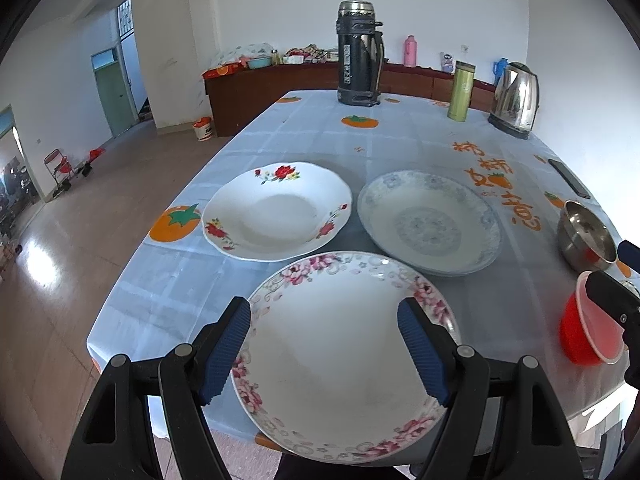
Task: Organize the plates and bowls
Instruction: 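Close the left gripper on the rim of the pink-floral-rim plate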
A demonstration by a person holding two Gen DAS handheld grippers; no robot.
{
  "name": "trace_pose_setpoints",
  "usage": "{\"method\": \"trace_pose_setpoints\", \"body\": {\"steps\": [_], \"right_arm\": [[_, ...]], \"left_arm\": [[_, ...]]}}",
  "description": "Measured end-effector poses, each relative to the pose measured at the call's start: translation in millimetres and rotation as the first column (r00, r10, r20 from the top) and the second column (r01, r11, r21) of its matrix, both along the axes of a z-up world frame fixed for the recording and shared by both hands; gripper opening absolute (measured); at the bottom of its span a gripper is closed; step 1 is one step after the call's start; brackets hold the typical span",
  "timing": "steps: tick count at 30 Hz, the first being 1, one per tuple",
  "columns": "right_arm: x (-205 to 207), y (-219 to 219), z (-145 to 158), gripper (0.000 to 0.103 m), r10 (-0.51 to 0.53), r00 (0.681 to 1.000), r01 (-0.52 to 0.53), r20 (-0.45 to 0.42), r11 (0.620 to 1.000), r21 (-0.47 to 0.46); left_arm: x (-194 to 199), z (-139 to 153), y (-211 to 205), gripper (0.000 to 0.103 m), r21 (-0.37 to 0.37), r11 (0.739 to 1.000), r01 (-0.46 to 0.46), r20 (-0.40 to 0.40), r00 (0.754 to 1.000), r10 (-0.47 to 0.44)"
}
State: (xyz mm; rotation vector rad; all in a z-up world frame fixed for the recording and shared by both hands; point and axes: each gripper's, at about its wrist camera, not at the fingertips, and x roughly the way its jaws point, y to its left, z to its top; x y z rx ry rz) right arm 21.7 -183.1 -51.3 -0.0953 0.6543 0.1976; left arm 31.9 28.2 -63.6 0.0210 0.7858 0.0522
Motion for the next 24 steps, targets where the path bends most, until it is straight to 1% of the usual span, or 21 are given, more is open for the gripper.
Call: {"method": "trace_pose_setpoints", "body": {"steps": [6, 11, 15, 16, 18, 19, 20, 21, 22, 23, 24], "right_arm": [[8, 14, -8, 0.087, 0.04, 0.999, -0.041, -0.022, 0.999, -0.012], [19, 33, -20, 0.08, 0.09, 0.995, -0.091, -0.049, 0.996, -0.02], [28, 50, -34, 0.073, 0.142, 0.986, -0.145, -0.088, 0.989, -0.028], [30, 54, -37, 0.069, 0.154, 0.983, -0.157, -0.1, 0.987, -0.026], [36, 62, -46, 0.065, 0.172, 0.978, -0.177, -0.121, 0.984, -0.032], [39, 66, -51, 0.06, 0.181, 0.974, -0.186, -0.137, 0.982, -0.032], [43, 69, -56, 0.058, 0.191, 0.969, -0.198, -0.156, 0.98, -0.026], [45, 72, -60, 0.055, 0.199, 0.965, -0.205, -0.17, 0.979, -0.019], [49, 74, -63, 0.053, 0.206, 0.961, -0.212, -0.186, 0.977, -0.01], [51, 77, -67, 0.052, 0.216, 0.956, -0.22, -0.201, 0.975, -0.001], [52, 79, -69, 0.048, 0.224, 0.952, -0.229, -0.209, 0.974, 0.004]], "left_arm": [[5, -11, 11, 0.078, -0.011, 1.0, -0.026, -0.033, 0.999, 0.025], [7, -23, 22, 0.078, -0.012, 0.998, -0.056, -0.059, 0.997, 0.055], [11, -36, 34, 0.077, -0.033, 0.996, -0.081, -0.089, 0.993, 0.078], [12, -40, 38, 0.074, -0.029, 0.995, -0.094, -0.099, 0.991, 0.09], [15, -48, 41, 0.058, -0.032, 0.994, -0.103, -0.123, 0.988, 0.098], [17, -53, 44, 0.055, -0.042, 0.993, -0.108, -0.142, 0.985, 0.102], [19, -58, 47, 0.05, -0.055, 0.991, -0.118, -0.167, 0.98, 0.108], [20, -64, 51, 0.049, -0.068, 0.989, -0.129, -0.19, 0.975, 0.114], [19, -65, 52, 0.049, -0.076, 0.988, -0.133, -0.198, 0.973, 0.116], [18, -65, 54, 0.048, -0.09, 0.987, -0.137, -0.192, 0.974, 0.117], [17, -65, 54, 0.043, -0.085, 0.986, -0.14, -0.191, 0.974, 0.122]]}}
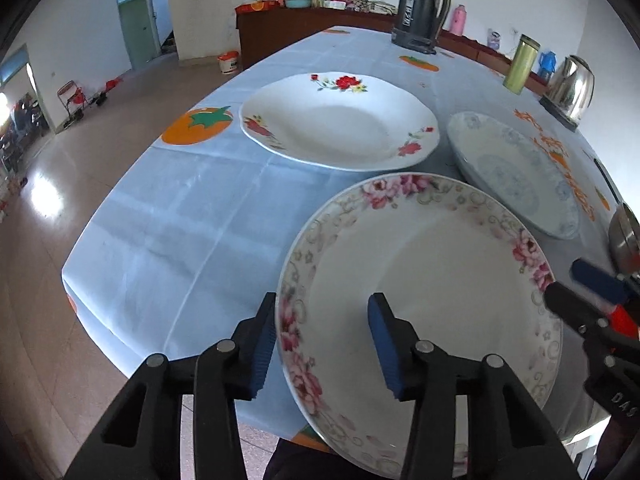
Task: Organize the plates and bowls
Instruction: 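Close the left gripper on the rim of the pink-floral-rim plate, then carry the floral plate with the left gripper onto the blue-patterned plate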
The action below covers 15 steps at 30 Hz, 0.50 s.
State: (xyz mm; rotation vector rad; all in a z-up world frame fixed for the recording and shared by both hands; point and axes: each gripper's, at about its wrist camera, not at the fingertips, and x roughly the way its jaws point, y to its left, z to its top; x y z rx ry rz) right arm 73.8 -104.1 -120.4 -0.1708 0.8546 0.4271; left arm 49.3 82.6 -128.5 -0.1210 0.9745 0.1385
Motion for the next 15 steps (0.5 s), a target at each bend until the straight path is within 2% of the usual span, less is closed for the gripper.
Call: {"method": "trace_pose_setpoints", "body": {"steps": [1, 6, 15], "right_arm": [[1, 2, -2, 0.037, 0.01, 1.0, -0.01, -0.008, 1.0, 0.002], [1, 12, -10, 0.014, 0.059, 0.998, -0.058, -0.035, 0.998, 0.013], [2, 19, -15, 0.014, 0.071, 0.997, -0.071, -0.027, 0.997, 0.009]], "left_arm": [[0, 0, 0, 0.04, -0.002, 1.0, 0.001, 0.003, 1.0, -0.001], [-3, 0, 0, 0.039, -0.001, 1.0, 0.002, 0.016, 1.0, -0.002], [-1, 1, -1, 0.036, 0.021, 1.0, 0.002, 0.026, 1.0, -0.003]]}}
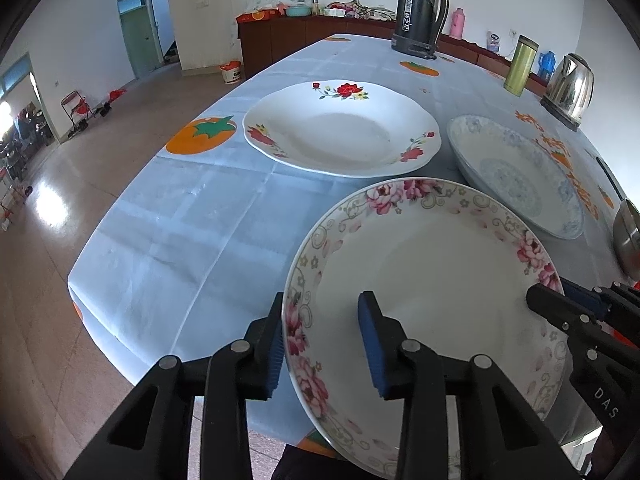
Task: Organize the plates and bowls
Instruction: 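Carry the floral plate with the left gripper onto the blue-patterned plate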
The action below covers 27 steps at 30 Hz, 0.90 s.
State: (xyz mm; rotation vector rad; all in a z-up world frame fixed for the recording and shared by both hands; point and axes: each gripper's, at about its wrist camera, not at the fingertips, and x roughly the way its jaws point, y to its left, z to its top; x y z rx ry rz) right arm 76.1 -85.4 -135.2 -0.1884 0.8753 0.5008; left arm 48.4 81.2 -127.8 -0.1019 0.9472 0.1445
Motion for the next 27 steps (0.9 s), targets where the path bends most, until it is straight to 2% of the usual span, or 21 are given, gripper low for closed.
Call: {"method": "trace_pose_setpoints", "body": {"steps": [6, 12, 27], "right_arm": [[-3, -2, 1, 0.014, -0.004, 1.0, 0.004, -0.01, 1.0, 0.004], [-7, -6, 15, 0.014, -0.015, 1.0, 0.014, 0.022, 1.0, 0.011], [-2, -17, 33, 0.014, -0.062, 0.996, 0.061, 0.062, 0.998, 0.029]], "left_arm": [[-1, 5, 0, 0.034, 0.001, 1.0, -0.003, 0.006, 1.0, 0.003], [-2, 22, -3, 0.032, 0.005, 1.0, 0.003, 0.055, 0.998, -0.003], [13, 37, -14, 0.031, 0.015, 1.0, 0.021, 0.095, 0.995, -0.022]]}}
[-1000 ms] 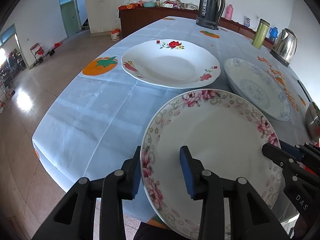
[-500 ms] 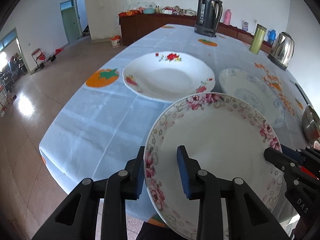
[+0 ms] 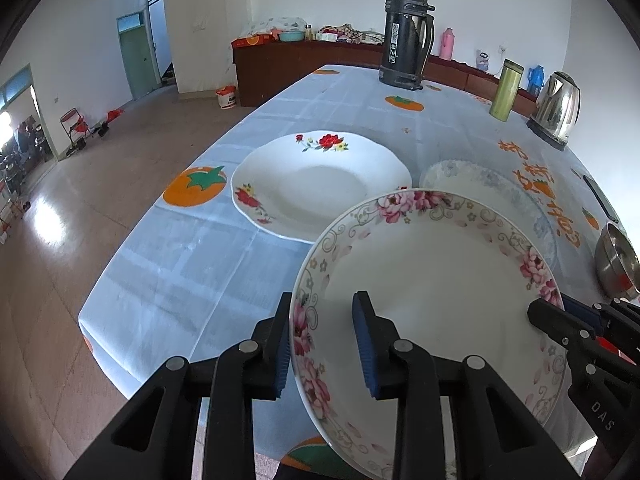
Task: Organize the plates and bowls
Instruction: 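Carry the floral plate with the left gripper onto the blue-patterned plate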
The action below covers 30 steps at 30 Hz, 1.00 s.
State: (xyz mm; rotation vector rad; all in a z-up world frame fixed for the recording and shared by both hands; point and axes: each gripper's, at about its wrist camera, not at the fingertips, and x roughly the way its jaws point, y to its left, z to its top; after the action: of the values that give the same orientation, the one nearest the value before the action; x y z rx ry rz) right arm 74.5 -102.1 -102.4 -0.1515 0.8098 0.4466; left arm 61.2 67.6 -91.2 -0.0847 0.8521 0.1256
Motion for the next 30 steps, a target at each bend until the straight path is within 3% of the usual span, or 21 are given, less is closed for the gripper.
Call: {"method": "trace_pose_setpoints", "body": {"steps": [30], "right_arm": [[33, -26, 14, 0.014, -0.095, 0.994, 0.095, 0.045, 0.995, -0.013]], "left_arm": [[43, 18, -32, 0.03, 0.038, 0.997, 0.073, 0.061, 0.995, -0.076]]}}
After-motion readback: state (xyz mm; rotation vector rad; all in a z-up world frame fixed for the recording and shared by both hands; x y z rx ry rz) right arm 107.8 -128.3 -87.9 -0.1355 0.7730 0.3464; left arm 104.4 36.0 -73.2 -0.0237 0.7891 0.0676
